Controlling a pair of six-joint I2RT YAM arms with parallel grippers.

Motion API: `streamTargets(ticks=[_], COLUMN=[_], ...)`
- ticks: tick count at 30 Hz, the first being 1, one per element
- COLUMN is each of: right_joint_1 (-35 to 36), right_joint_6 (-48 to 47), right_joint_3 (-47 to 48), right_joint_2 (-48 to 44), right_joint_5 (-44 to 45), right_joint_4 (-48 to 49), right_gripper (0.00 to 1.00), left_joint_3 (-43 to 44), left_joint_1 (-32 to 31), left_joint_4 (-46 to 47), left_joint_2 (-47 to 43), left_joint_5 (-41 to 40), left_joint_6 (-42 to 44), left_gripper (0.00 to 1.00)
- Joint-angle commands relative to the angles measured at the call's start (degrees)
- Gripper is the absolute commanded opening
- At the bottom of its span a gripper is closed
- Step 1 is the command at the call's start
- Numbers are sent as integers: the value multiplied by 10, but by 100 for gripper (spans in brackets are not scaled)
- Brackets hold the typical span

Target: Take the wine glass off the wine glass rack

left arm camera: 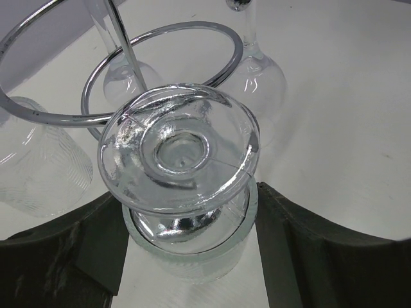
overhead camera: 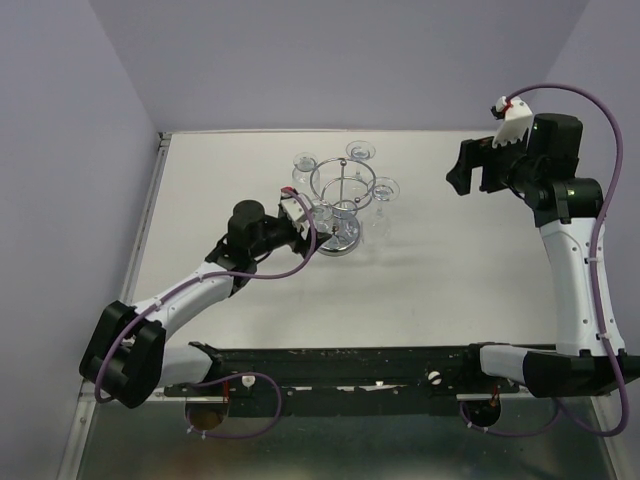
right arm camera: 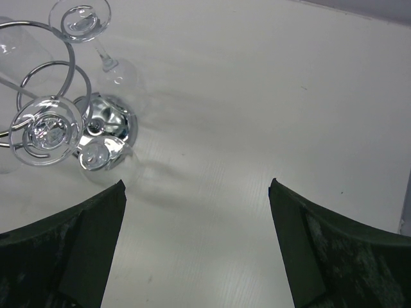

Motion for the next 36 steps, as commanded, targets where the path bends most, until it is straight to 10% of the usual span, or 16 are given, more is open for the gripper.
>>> streamTargets(ticks=[1,29,36], right_joint_1=[-2,-3,9], right_joint_6=[-4,-11,-98], right_joint_3=[-12,-19,-99], right_joint_2=[1,-2,-74], right_joint_5=[-9,-53,-103], right_joint_4=[12,8,49], right_gripper=[100,100,95], left_joint_3=[9,-6,-3], left_joint_1=[2,0,1], left_joint_4=[7,-152,-283], left_joint_2=[-27,-165,-250], left_joint_5=[24,3,-18], left_joint_6=[15,7,-28], left_gripper=[65,54,21])
